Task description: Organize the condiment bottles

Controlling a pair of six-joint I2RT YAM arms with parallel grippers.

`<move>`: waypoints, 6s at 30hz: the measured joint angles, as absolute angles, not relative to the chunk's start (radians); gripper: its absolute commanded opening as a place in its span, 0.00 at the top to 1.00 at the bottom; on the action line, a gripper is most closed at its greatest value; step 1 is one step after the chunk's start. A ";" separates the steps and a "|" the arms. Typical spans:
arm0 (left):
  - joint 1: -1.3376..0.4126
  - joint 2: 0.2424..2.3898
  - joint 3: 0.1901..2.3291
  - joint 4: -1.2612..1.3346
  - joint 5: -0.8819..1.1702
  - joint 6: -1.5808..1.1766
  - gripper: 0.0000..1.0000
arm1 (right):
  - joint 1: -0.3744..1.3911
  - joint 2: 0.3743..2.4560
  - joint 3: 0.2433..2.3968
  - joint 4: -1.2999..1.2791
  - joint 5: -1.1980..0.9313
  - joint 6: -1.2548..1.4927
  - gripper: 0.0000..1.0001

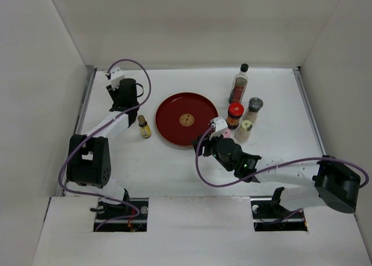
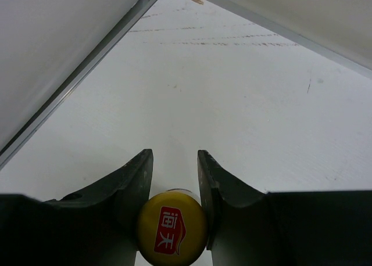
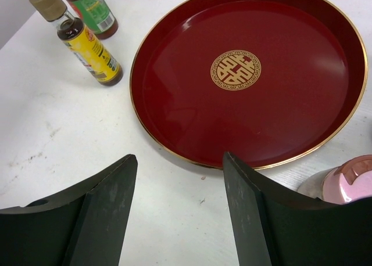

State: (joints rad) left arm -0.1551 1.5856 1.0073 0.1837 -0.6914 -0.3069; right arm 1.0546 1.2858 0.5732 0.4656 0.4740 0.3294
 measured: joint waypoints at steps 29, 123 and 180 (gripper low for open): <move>-0.459 1.721 1.314 0.209 -0.575 -0.295 0.81 | 1.007 1.266 0.540 0.488 0.469 0.349 0.33; -0.563 1.358 0.876 0.138 -0.606 -0.405 0.80 | 0.966 1.252 0.522 0.505 0.460 0.374 0.26; -0.509 0.527 0.114 0.326 -0.690 -0.662 0.12 | 0.333 1.788 1.393 0.036 0.471 0.138 0.32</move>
